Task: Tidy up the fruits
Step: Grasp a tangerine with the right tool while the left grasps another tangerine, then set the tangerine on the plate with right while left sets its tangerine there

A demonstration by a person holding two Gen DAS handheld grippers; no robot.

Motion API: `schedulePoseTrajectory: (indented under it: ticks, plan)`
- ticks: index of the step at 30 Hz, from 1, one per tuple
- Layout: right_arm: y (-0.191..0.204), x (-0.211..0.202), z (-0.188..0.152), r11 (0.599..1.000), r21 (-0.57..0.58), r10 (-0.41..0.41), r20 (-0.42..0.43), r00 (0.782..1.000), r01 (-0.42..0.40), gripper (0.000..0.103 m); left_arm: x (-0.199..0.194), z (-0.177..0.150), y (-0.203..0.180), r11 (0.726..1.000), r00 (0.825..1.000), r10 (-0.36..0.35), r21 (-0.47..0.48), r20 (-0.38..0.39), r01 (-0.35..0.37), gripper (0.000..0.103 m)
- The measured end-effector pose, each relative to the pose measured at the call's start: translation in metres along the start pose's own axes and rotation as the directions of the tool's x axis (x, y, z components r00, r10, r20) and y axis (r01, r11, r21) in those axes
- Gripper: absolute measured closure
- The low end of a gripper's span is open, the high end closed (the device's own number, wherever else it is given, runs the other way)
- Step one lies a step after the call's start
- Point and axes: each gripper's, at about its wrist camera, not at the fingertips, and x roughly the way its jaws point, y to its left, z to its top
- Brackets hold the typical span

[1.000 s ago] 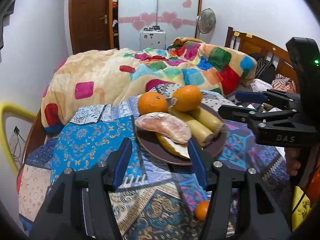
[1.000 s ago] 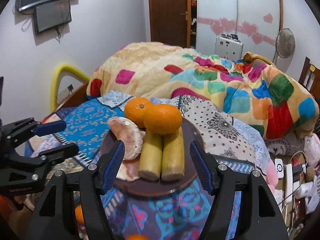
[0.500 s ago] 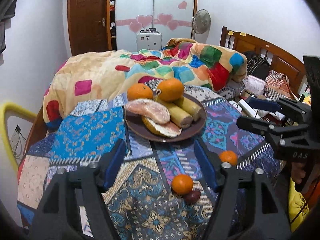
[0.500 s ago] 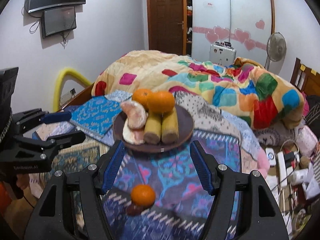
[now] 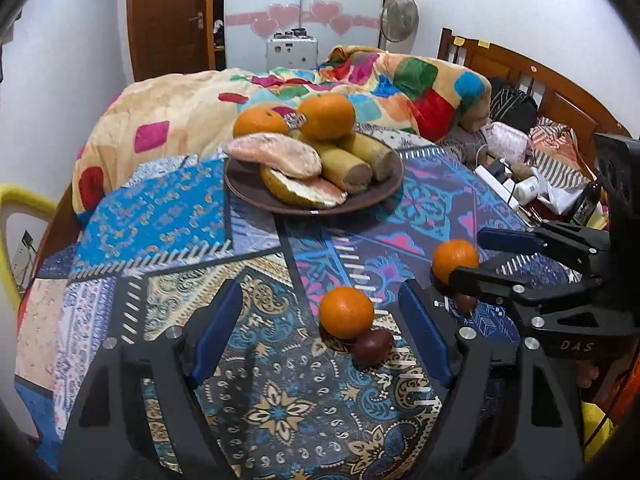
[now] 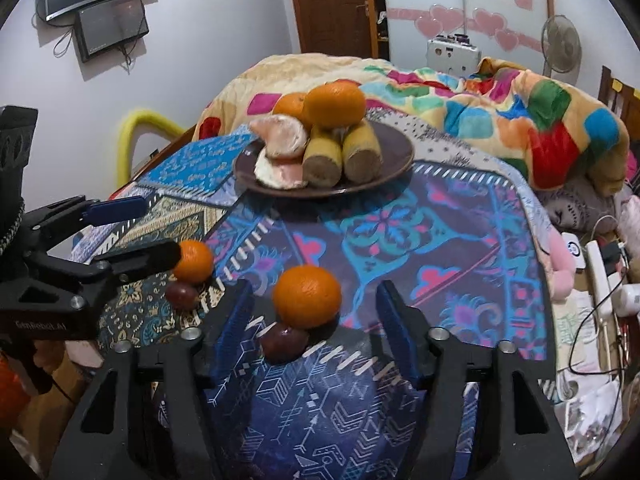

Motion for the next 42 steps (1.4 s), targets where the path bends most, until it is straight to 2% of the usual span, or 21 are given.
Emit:
schedulePoseTrajectory:
  ticks: [1, 3, 7, 11, 13, 21, 29, 36, 42]
  plan:
    - [0.001, 0.002, -0.001, 1.0, -0.003, 0.007, -0.005, 1.0, -0.007, 0.058, 0.002, -0.001, -0.001, 1.0, 1.0, -0.006, 0.0, -0.003, 0.006, 0.027]
    - [0.003, 0.005, -0.002, 1.0, -0.008, 0.017, -0.013, 1.0, -0.017, 0.063, 0.006, -0.003, -0.002, 1.0, 1.0, -0.017, -0.002, -0.014, 0.017, 0.033]
    - [0.002, 0.007, -0.003, 1.0, -0.014, 0.005, -0.008, 1.0, -0.005, 0.068, 0.013, -0.005, -0.004, 0.999, 0.998, -0.044, -0.002, -0.036, 0.044, 0.046]
    - [-0.001, 0.006, -0.002, 1.0, -0.003, 0.021, -0.003, 1.0, -0.021, 0.069, 0.02, -0.007, -0.005, 0.998, 0.996, -0.06, 0.007, -0.059, 0.06, 0.065]
    - [-0.001, 0.006, -0.002, 1.0, -0.003, 0.022, 0.001, 1.0, -0.022, 0.069, 0.02, -0.008, -0.005, 0.996, 0.995, -0.085, -0.003, -0.061, 0.085, 0.069]
    - [-0.001, -0.003, 0.012, 1.0, -0.012, 0.015, 0.044, 0.999, -0.014, 0.07, 0.011, 0.002, -0.001, 0.998, 0.998, -0.059, 0.008, -0.021, 0.059, 0.07]
    - [-0.005, -0.005, 0.041, 0.999, -0.026, -0.015, 0.1, 0.995, 0.018, 0.069, 0.004, 0.029, 0.019, 1.0, 0.999, -0.014, -0.006, 0.04, 0.014, 0.069]
    - [-0.01, 0.005, 0.068, 0.999, -0.03, -0.019, 0.127, 0.992, 0.023, 0.069, 0.013, 0.054, 0.036, 1.0, 0.997, 0.011, -0.028, 0.078, -0.009, 0.069]
    - [-0.014, 0.017, 0.089, 0.998, -0.046, -0.038, 0.143, 0.989, 0.045, 0.069, 0.03, 0.069, 0.05, 0.999, 0.997, 0.031, -0.031, 0.077, -0.028, 0.069]
